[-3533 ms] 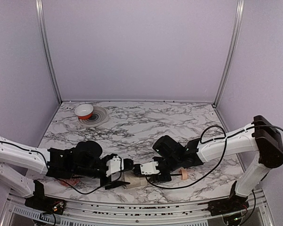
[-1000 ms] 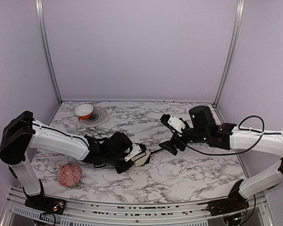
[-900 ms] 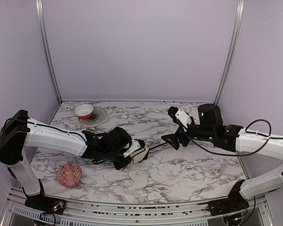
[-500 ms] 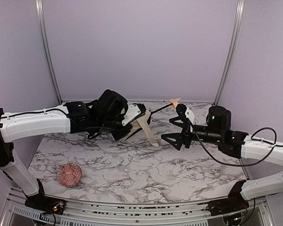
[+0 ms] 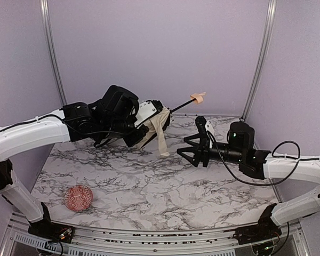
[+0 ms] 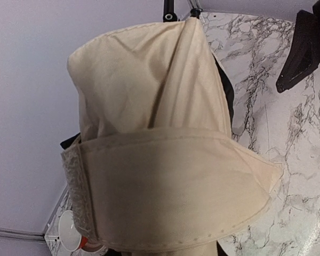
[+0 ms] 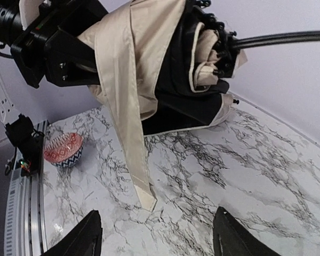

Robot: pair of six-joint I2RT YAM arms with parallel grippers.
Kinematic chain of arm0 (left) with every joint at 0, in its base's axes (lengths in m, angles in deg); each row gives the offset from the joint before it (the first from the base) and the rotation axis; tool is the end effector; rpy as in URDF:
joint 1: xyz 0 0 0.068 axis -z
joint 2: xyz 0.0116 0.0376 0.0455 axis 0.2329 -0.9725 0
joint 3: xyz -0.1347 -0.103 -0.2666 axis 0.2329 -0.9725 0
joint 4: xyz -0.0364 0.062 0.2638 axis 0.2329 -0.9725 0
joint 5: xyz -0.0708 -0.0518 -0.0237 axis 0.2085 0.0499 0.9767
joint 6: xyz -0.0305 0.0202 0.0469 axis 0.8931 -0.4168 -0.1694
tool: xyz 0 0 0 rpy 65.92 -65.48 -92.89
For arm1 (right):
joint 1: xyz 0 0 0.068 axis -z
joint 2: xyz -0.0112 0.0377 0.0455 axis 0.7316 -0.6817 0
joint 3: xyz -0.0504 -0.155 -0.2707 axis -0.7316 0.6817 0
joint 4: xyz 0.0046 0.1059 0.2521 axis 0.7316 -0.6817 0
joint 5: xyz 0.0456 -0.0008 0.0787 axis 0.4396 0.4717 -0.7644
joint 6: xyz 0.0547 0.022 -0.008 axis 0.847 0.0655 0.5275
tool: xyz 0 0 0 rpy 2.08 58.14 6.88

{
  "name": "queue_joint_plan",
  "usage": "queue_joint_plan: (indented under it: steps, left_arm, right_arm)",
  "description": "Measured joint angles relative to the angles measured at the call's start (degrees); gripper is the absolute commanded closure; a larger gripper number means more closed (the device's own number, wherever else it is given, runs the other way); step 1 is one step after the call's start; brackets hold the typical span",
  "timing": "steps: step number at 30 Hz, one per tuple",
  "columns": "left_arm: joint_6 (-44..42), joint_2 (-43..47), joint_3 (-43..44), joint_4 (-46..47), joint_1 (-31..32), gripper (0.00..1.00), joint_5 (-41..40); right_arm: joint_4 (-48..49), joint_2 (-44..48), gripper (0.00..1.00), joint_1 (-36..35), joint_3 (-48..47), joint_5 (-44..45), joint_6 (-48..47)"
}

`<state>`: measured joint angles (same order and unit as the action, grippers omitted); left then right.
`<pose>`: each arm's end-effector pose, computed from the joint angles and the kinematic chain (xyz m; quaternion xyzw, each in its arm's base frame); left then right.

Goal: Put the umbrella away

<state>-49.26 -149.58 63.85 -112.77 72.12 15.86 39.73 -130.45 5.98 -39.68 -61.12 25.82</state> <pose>0.2108 -0.3147 0.4037 0.4620 0.7242 -0.0084 0.5118 0.1925 0.1930 0.2961 -0.3905 0.6576 0.3857 0.5161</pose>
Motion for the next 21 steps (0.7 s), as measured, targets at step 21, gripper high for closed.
queue_joint_plan:
  steps: [21]
  left_arm:
    - [17.6,0.7,5.7,3.7,0.0,1.0,-1.5]
  right_arm:
    - [18.6,-21.8,0.65,-16.6,-13.8,25.2,8.1]
